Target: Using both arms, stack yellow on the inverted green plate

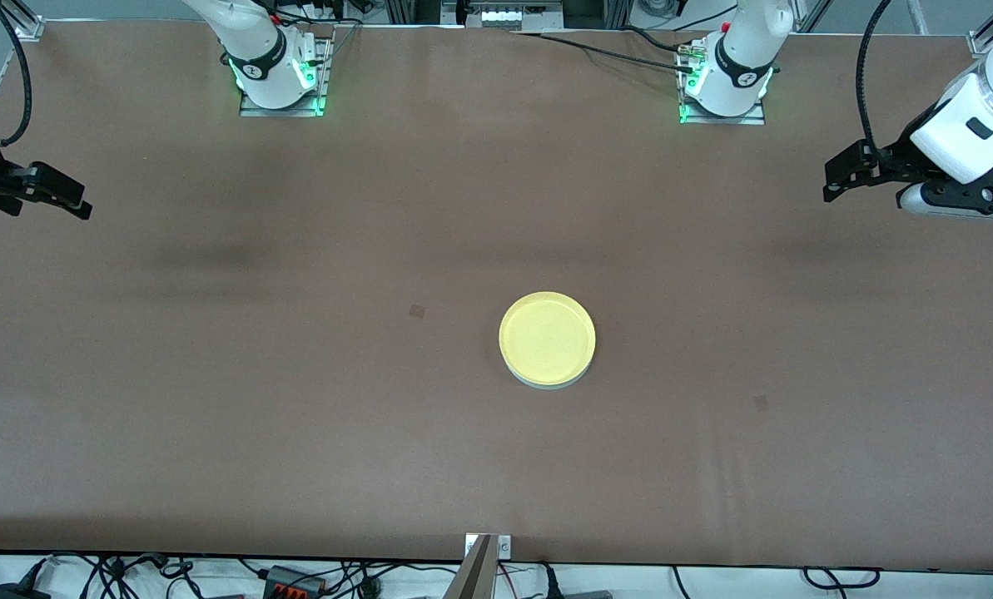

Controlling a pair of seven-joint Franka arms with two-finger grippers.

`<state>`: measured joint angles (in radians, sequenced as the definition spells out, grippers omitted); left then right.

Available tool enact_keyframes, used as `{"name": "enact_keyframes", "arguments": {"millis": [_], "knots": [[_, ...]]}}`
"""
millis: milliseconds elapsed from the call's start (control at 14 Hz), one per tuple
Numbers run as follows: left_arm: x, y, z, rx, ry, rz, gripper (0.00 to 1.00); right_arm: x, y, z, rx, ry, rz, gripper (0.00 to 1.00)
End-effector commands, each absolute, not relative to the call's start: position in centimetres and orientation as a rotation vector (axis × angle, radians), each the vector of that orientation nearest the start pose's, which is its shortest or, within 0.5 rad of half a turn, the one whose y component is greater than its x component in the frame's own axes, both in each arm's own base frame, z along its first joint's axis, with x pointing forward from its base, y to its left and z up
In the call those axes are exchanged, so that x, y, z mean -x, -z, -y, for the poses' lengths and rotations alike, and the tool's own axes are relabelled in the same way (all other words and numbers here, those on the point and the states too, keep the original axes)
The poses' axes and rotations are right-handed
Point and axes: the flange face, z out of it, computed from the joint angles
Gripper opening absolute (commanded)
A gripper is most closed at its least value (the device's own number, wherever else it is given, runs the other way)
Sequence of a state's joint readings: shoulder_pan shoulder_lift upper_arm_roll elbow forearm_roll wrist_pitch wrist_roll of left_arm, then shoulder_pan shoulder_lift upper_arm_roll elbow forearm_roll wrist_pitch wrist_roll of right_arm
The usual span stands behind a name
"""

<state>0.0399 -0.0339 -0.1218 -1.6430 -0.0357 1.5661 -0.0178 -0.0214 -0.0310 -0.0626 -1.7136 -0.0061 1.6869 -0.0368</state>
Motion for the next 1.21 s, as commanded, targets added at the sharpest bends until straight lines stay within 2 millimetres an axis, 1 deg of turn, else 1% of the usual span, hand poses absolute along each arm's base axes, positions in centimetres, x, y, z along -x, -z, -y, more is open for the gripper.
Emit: {"name": "enact_keyframes", "arguments": {"millis": [0, 143, 286, 643, 857, 1143], "knots": [[-54.2, -61.5, 5.2, 3.174, -0.076, -0.112, 1.00, -55.2, -58.8, 4.6, 3.156, -0.006, -0.060, 1.00], [-54.2, -61.5, 5.2, 3.174, -0.076, -0.110, 1.00, -55.3, -58.6, 4.5, 3.155, -0.006, -0.068, 1.00], [-54.2, -61.5, 5.2, 3.174, -0.076, -0.110, 1.00, -55.3, -58.7, 4.9, 3.152, 0.001, -0.080, 1.00], [-54.2, -61.5, 5.2, 3.174, -0.076, -0.110, 1.00, -55.3, -58.8, 5.1, 3.154, 0.008, -0.073, 1.00], [-54.2, -61.5, 5.2, 3.174, -0.076, -0.110, 1.00, -55.4, -58.7, 4.2, 3.157, 0.003, -0.046, 1.00], [-54.2, -61.5, 5.2, 3.174, -0.076, -0.110, 1.00, -55.4, -58.7, 3.8, 3.157, -0.001, -0.041, 1.00]]}}
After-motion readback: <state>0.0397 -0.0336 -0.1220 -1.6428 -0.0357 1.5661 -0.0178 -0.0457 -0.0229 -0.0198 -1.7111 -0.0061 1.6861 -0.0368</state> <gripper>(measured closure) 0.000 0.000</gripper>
